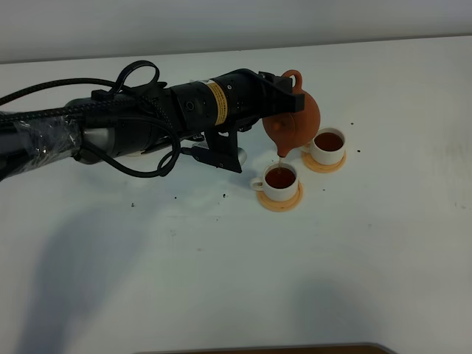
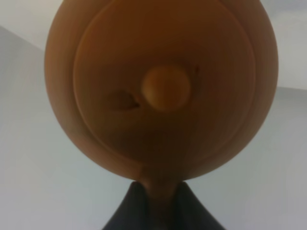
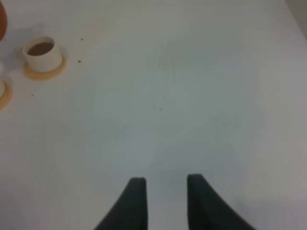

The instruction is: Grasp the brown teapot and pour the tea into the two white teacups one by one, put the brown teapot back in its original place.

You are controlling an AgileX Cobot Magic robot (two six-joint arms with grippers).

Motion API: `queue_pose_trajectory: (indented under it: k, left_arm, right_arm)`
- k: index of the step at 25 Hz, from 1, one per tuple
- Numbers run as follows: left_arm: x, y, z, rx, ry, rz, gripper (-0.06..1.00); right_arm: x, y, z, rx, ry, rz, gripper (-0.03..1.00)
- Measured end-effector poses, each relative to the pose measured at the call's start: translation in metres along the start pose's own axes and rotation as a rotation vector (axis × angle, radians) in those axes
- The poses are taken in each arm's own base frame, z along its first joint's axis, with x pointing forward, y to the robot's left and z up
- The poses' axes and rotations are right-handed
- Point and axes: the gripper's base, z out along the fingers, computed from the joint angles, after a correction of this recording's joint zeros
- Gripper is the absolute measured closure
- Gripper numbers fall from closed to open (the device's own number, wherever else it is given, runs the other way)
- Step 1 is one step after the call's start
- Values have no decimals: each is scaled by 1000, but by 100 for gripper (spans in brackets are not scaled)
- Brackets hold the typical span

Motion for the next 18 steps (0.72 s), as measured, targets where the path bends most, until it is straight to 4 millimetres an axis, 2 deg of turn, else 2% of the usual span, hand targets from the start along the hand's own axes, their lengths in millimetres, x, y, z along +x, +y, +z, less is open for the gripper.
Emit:
queue_pose_trajectory:
  k: [10, 18]
  left_arm:
    - [-1, 0, 1, 1, -3, -49, 80]
    - [-19, -11, 13, 32, -53, -184, 80]
  right_arm:
    - [0, 0, 0, 0, 0, 0, 73]
    - [0, 0, 0, 0, 0, 0, 73]
